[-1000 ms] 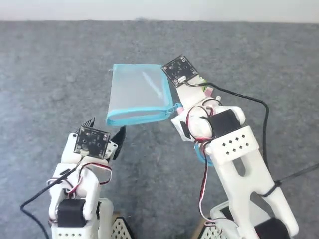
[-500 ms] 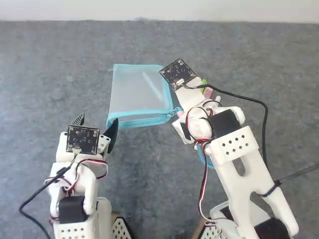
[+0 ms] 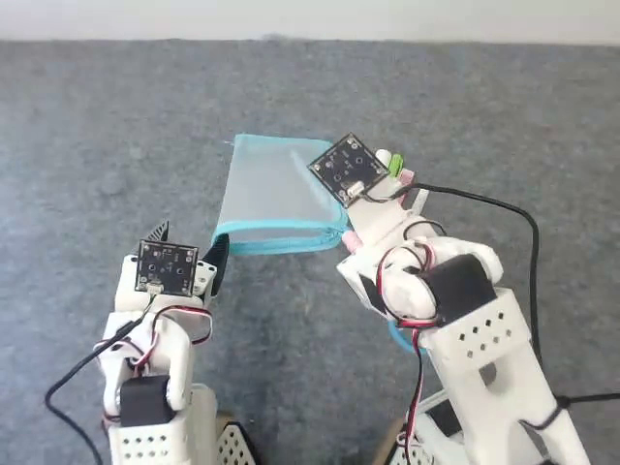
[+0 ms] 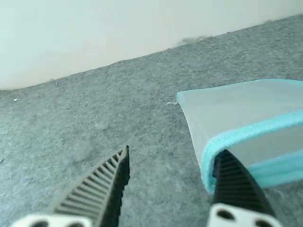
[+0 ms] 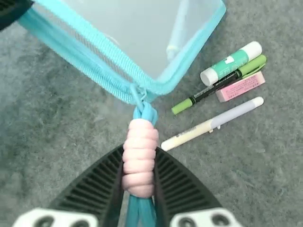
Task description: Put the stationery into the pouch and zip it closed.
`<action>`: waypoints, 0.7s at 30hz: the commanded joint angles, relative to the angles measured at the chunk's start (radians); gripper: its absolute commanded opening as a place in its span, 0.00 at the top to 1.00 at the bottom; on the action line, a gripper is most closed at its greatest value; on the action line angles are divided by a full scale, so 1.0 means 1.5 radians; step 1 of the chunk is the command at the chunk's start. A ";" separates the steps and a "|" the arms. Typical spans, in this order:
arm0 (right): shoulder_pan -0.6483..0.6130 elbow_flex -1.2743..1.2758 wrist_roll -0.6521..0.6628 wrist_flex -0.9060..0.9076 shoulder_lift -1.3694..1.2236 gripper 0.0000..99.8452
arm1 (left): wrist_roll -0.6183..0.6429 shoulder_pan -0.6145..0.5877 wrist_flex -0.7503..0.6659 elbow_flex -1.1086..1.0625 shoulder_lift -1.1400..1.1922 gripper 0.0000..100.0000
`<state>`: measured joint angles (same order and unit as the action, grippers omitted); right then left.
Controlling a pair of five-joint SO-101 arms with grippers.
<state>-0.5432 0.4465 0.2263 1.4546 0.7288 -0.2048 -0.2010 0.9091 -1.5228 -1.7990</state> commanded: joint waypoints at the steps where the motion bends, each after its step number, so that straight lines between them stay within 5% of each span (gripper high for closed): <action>1: -0.010 0.003 0.025 0.010 0.031 0.99 | 0.012 0.003 -0.019 0.007 0.004 0.73; 21: -0.104 0.122 0.072 0.021 0.243 0.99 | 0.012 0.060 -0.047 -0.039 0.003 0.79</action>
<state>-0.6874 0.6383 0.3230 1.4745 1.0541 -0.2048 -0.1197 0.8907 -1.5934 -1.7990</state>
